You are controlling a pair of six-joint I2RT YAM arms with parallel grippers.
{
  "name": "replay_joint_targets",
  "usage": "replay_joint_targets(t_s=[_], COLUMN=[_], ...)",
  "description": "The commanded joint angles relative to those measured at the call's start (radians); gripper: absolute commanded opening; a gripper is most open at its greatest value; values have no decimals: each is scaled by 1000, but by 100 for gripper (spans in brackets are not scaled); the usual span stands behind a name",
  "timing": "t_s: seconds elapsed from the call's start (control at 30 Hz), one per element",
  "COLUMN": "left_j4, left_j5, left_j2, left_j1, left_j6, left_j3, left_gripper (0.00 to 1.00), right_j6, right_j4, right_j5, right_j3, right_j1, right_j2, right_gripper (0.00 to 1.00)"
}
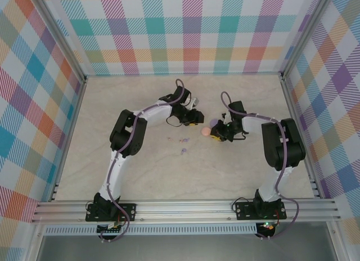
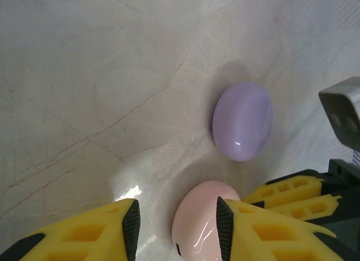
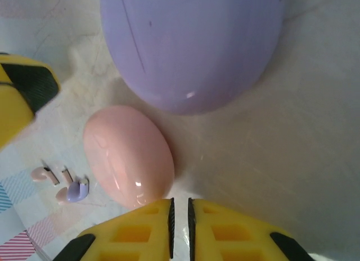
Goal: Insert wireless bluetooth earbuds into charging case
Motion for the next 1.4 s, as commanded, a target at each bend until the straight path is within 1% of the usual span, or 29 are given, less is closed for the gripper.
replay_joint_targets(t_s=[0.0, 0.2, 0.47, 0.6, 0.7, 0.87, 0.93, 1.1, 1.23, 1.37], left_j4=[8, 27, 49, 57, 75, 102, 120, 123, 123, 123], left_j5=[39, 40, 9, 13, -5, -14, -6, 33, 49, 68], left_j2=[5, -35, -115, -130, -156, -172, -175, -154, -131, -113], left_j1=[-19, -19, -20, -20, -20, -7, 5, 30, 38, 40], left_j6=[-10, -10, -20, -38, -51, -72, -79, -77, -75, -67], left_j3=[15, -48, -152, -173, -200, -223, -235, -227, -215, -204], left_gripper=[42, 42, 42, 42, 43, 45, 46, 46, 46, 45], right_j6=[4, -22, -40, -38, -49, -49, -42, -1, 45, 70], right_j4=[-8, -79, -125, -131, -149, -153, -143, -79, -28, 10], right_j5=[7, 51, 65, 89, 112, 111, 106, 46, 5, -33], right_j3=[46, 129, 213, 208, 206, 187, 172, 131, 117, 114], right_j1=[8, 22, 46, 49, 49, 47, 47, 48, 47, 47], right_j2=[28, 74, 128, 109, 82, 37, 19, 0, 20, 44], right_gripper=[16, 15, 14, 14, 14, 18, 19, 27, 29, 27])
